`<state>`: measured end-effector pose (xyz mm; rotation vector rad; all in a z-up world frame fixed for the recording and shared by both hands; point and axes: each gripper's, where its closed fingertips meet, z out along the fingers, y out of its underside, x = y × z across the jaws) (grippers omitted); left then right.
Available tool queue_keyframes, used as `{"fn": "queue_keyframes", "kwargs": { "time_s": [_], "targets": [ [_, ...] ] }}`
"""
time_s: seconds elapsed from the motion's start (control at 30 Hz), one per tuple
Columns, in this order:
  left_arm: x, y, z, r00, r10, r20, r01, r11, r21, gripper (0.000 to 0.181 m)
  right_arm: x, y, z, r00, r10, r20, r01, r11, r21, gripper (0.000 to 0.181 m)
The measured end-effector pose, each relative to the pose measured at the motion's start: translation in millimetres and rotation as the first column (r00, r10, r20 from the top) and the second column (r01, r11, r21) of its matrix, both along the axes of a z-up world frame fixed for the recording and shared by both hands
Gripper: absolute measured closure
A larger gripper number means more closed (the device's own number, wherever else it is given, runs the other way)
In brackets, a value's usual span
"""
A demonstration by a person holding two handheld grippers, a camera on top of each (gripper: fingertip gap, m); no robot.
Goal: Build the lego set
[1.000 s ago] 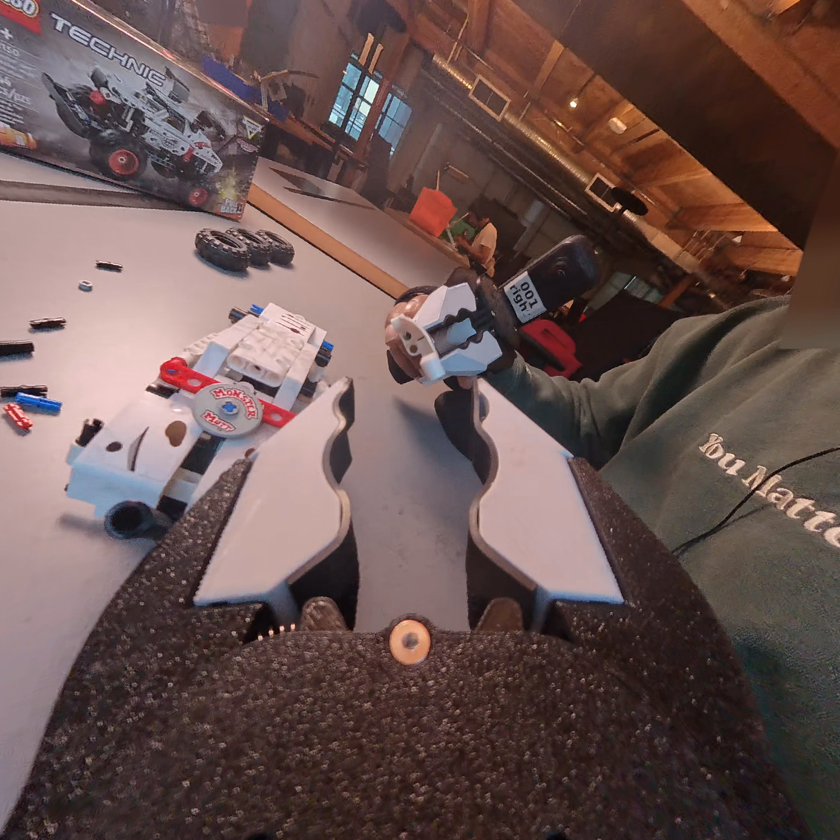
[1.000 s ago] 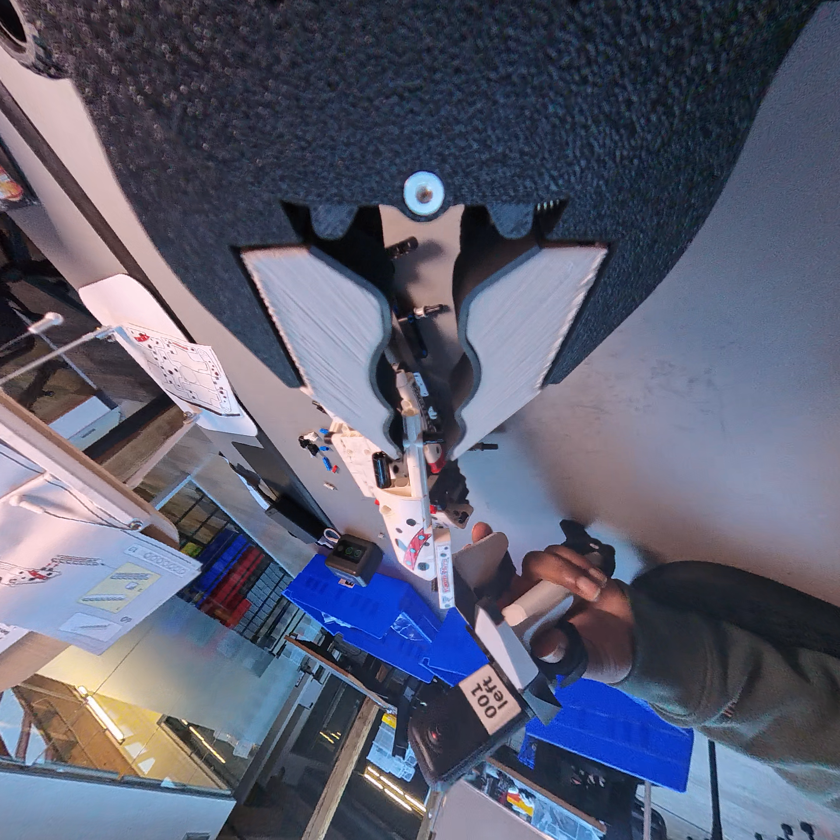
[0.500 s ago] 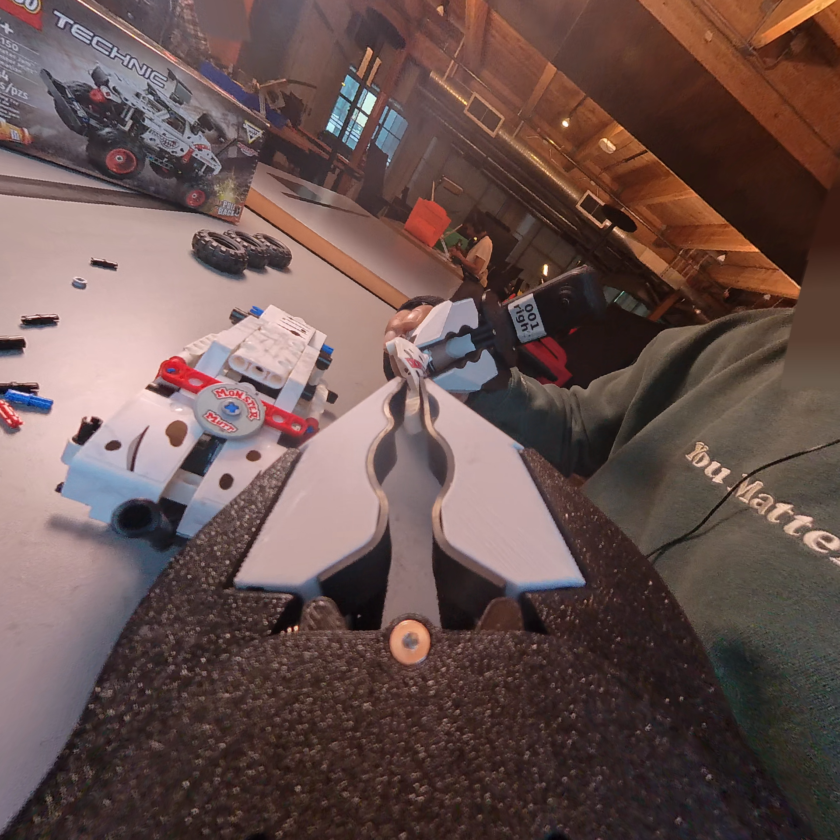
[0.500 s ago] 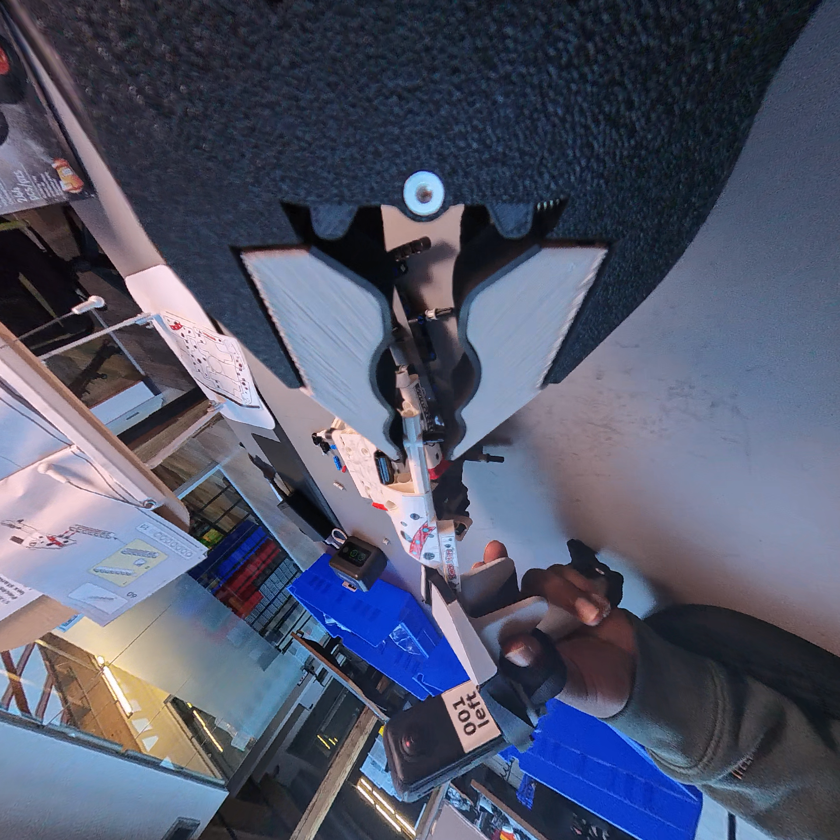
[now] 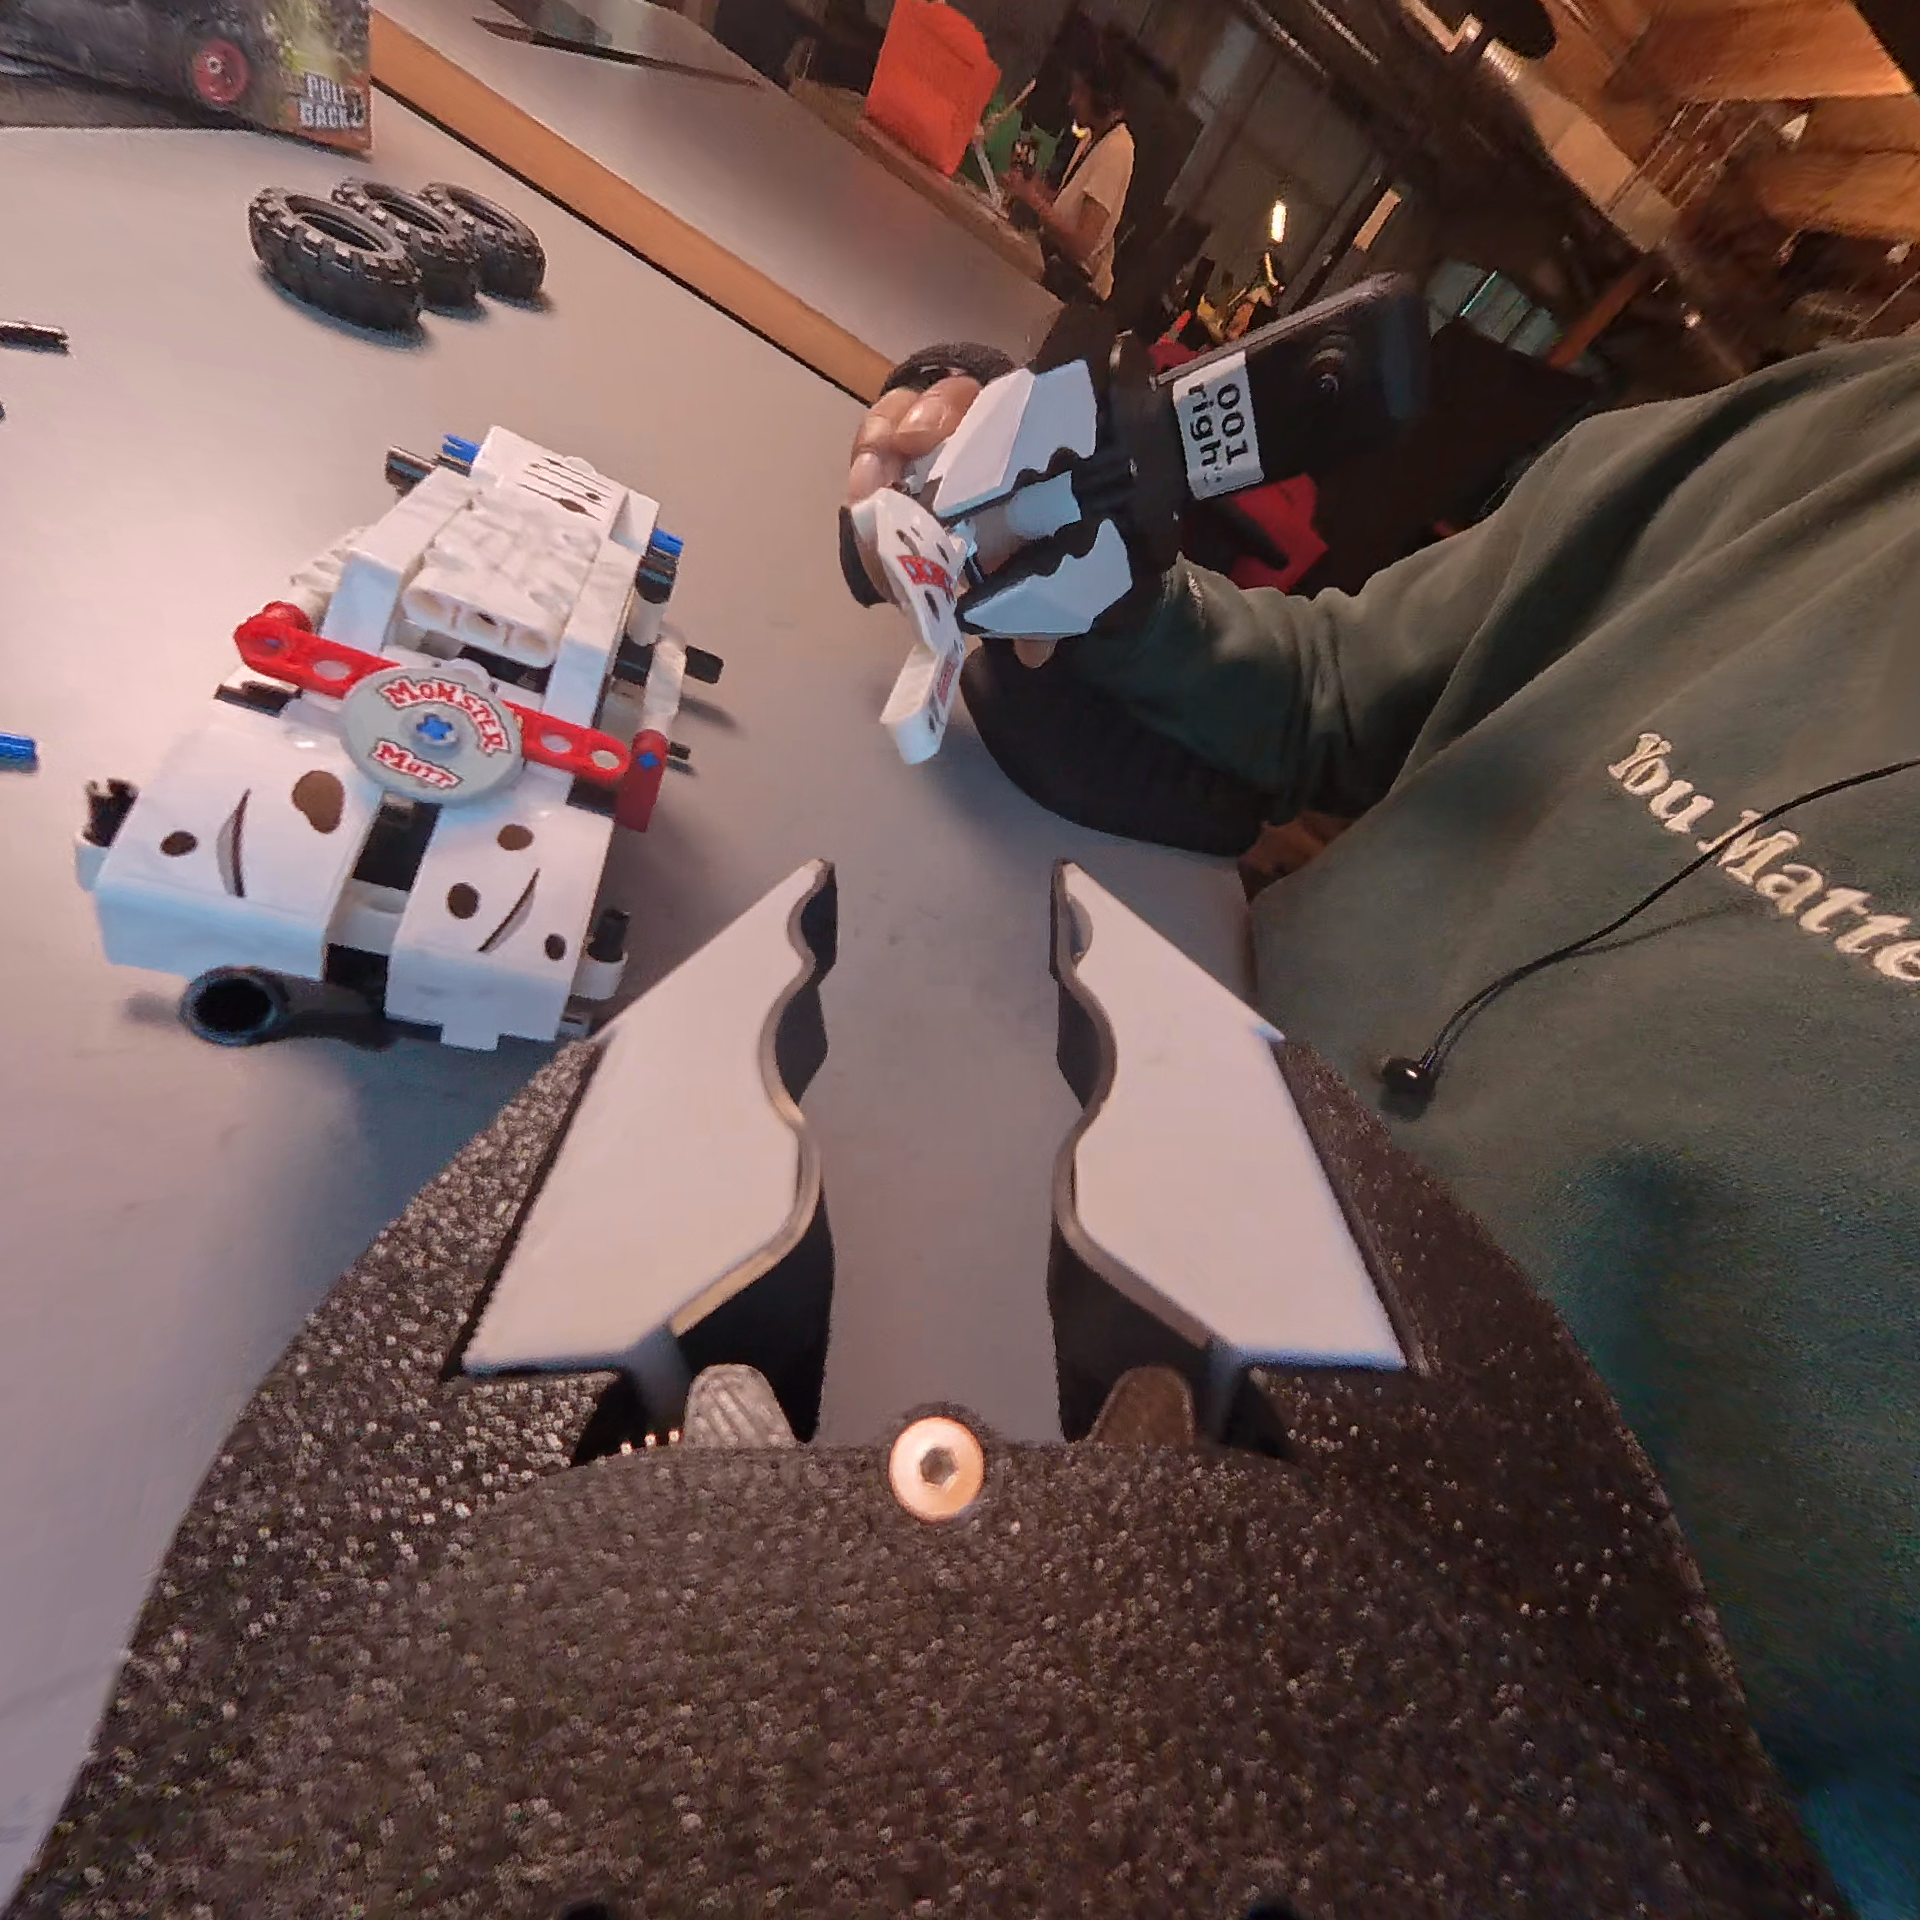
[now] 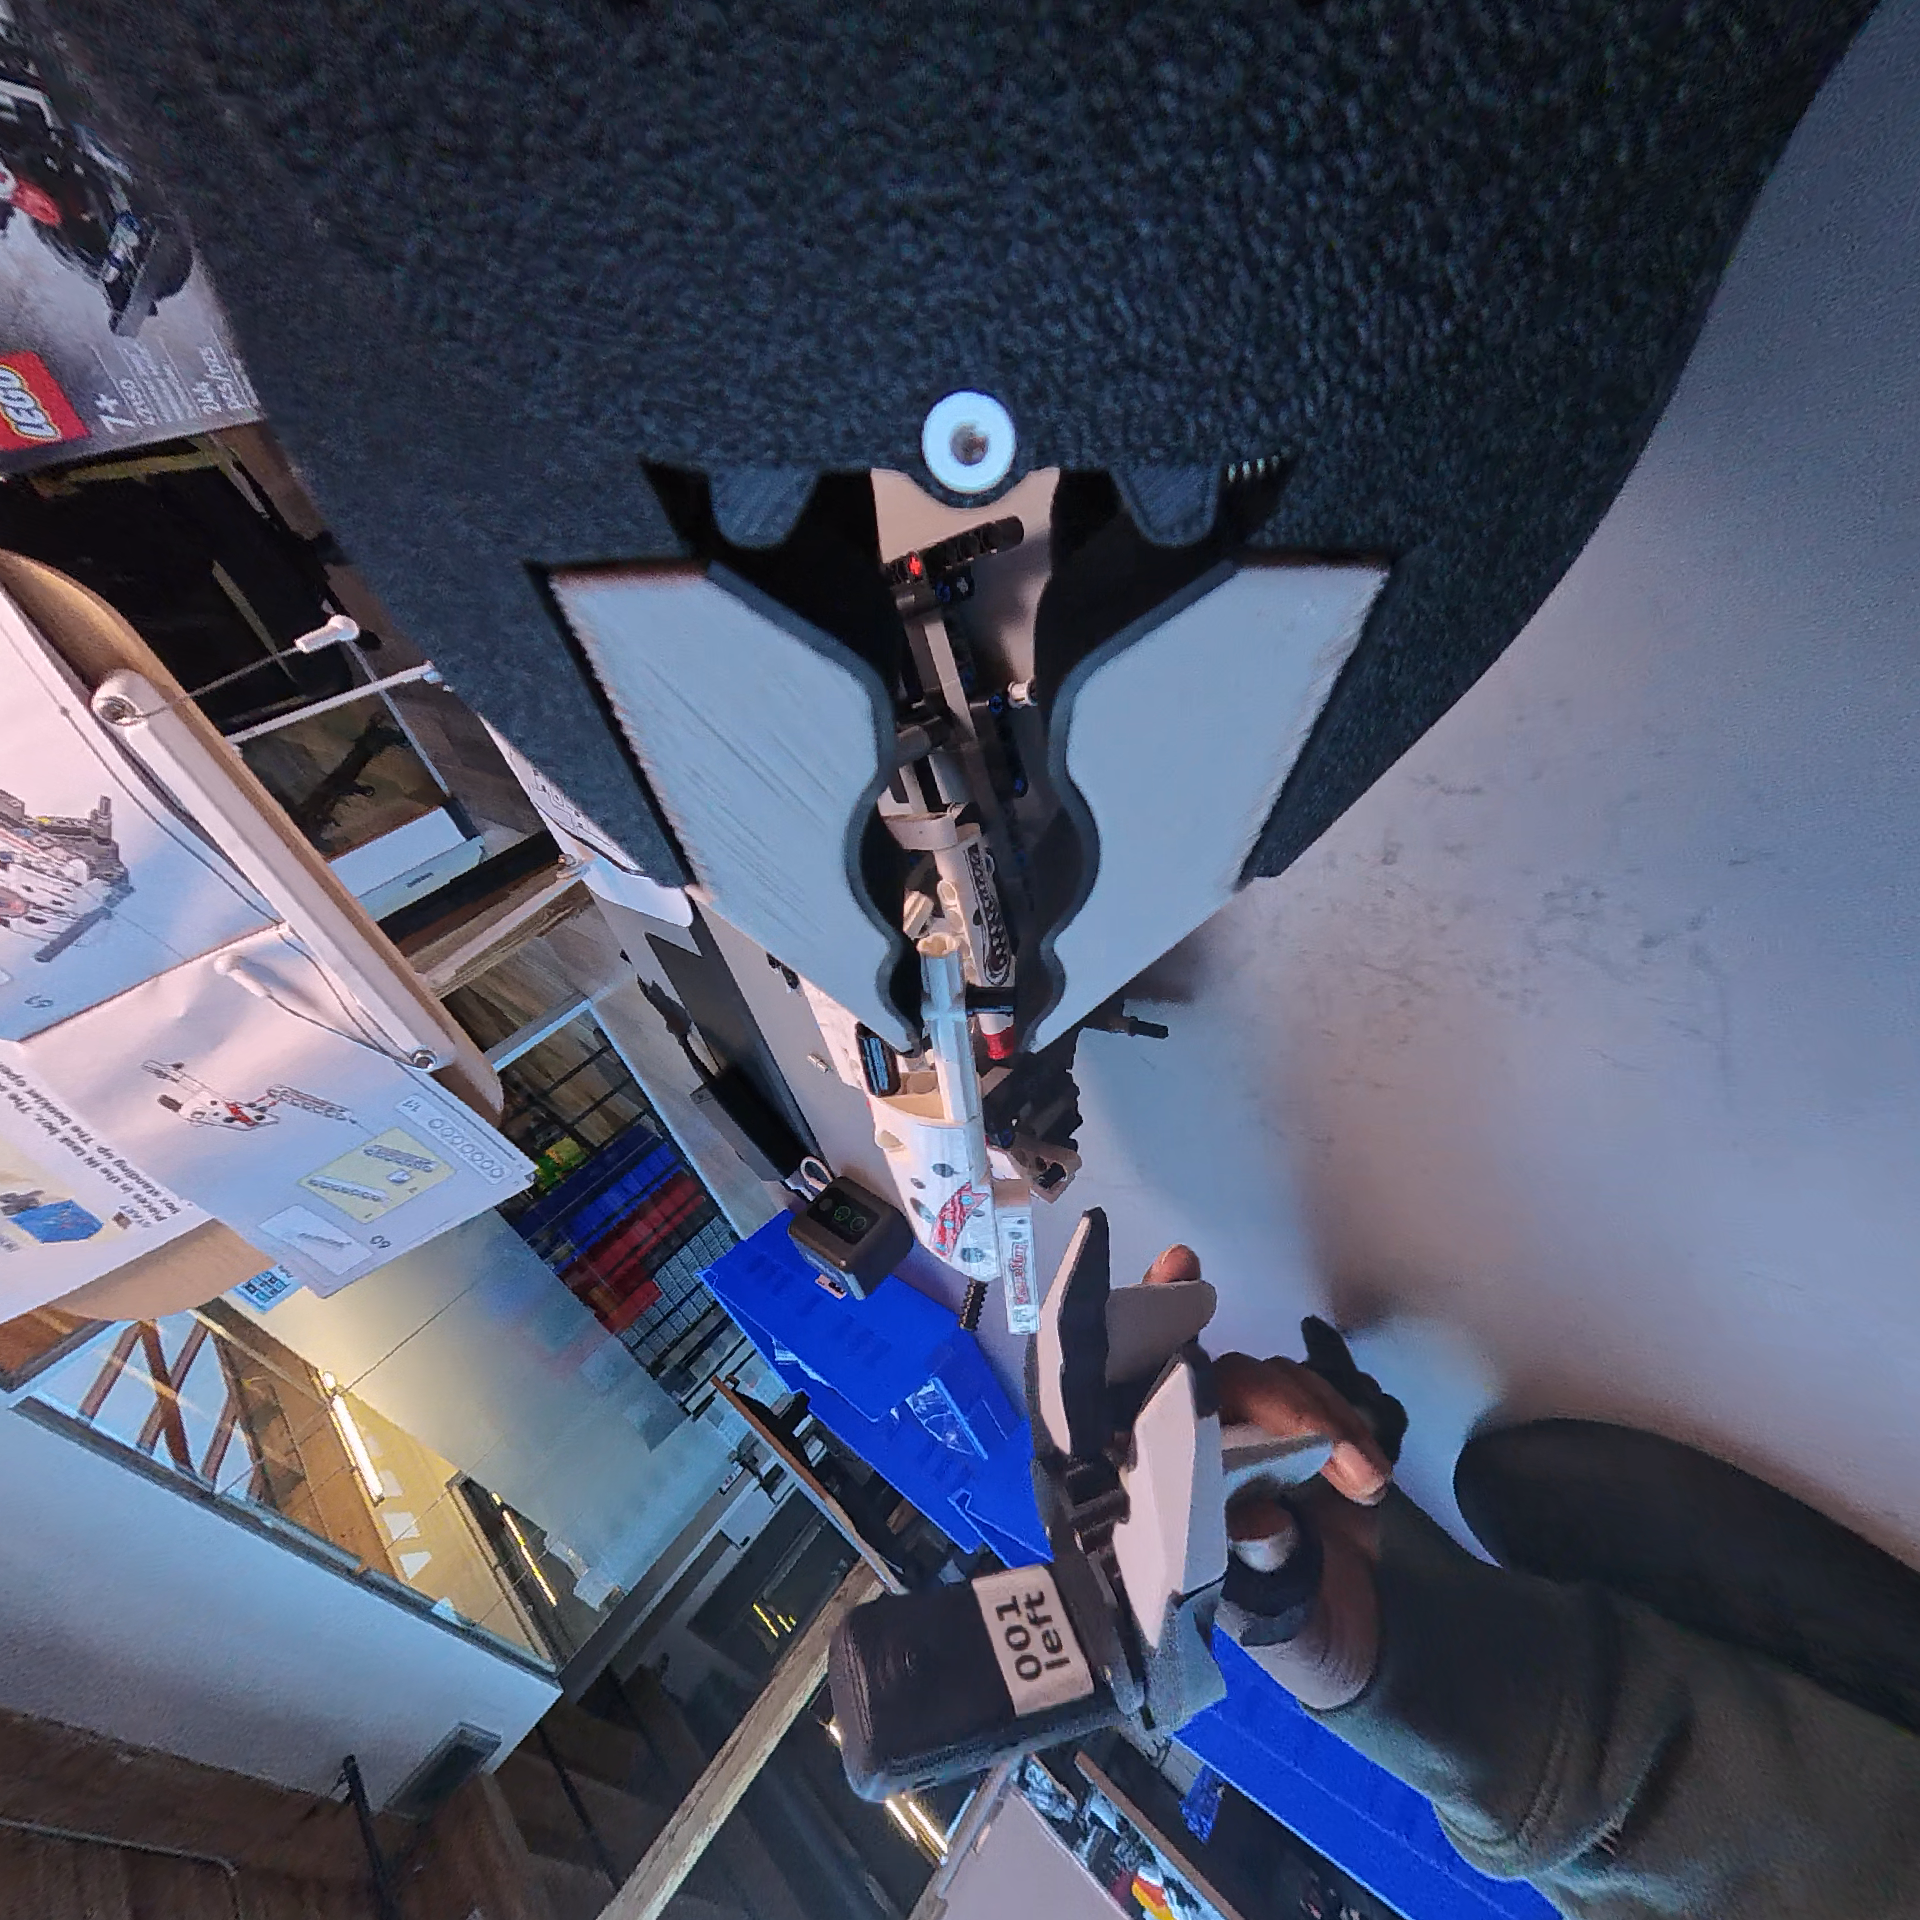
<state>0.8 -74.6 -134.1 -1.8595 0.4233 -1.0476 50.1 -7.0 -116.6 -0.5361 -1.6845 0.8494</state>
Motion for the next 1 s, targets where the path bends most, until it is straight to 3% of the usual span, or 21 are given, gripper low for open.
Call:
{"fn": "queue_keyframes", "kwargs": {
  "time_s": [0.2,0.33,0.43,0.53,0.63,0.7,0.8,0.87,1.0],
  "targets": [
    [14.3,0.9,-3.9,0.998,-0.042,0.055,0.044,0.998,-0.049,0.151,1.8,-12.0,-11.4,0.998,0.048,0.037,-0.050,0.997,0.059,0.165],
    [19.3,1.6,-9.9,0.999,-0.045,0.008,0.045,0.997,-0.056,0.169,1.8,-19.4,-20.2,0.995,0.072,0.067,-0.078,0.993,0.094,0.164],
    [17.8,2.0,-8.4,0.999,-0.033,-0.004,0.033,0.999,-0.039,0.172,0.7,-19.5,-22.2,0.995,0.068,0.069,-0.075,0.992,0.104,0.164],
    [17.6,3.7,-11.2,0.994,-0.013,-0.111,0.015,1.000,0.017,0.173,-1.0,-15.6,-27.0,0.994,0.047,0.094,-0.056,0.994,0.098,0.164],
    [12.1,4.9,-17.0,0.958,0.027,-0.287,0.001,0.995,0.096,0.174,1.9,-14.4,-31.7,0.980,0.069,0.187,-0.066,0.998,-0.023,0.160],
    [5.3,6.4,-19.6,0.925,0.065,-0.375,-0.014,0.991,0.135,0.174,3.7,-8.2,-20.3,0.974,0.082,0.210,-0.054,0.990,-0.133,0.149],
    [1.4,8.4,-17.1,0.898,0.102,-0.427,-0.023,0.982,0.186,0.174,2.6,-3.4,3.0,0.974,0.087,0.211,-0.037,0.972,-0.231,0.147],
    [1.3,9.6,-18.5,0.876,0.117,-0.468,-0.017,0.977,0.211,0.174,-2.2,-9.0,6.9,0.970,0.072,0.233,-0.022,0.977,-0.212,0.147],
    [3.7,12.4,-18.3,0.828,0.157,-0.538,0.006,0.957,0.288,0.174,-16.4,-20.2,-14.5,0.939,0.018,0.344,0.015,0.996,-0.093,0.143]
  ]
}}
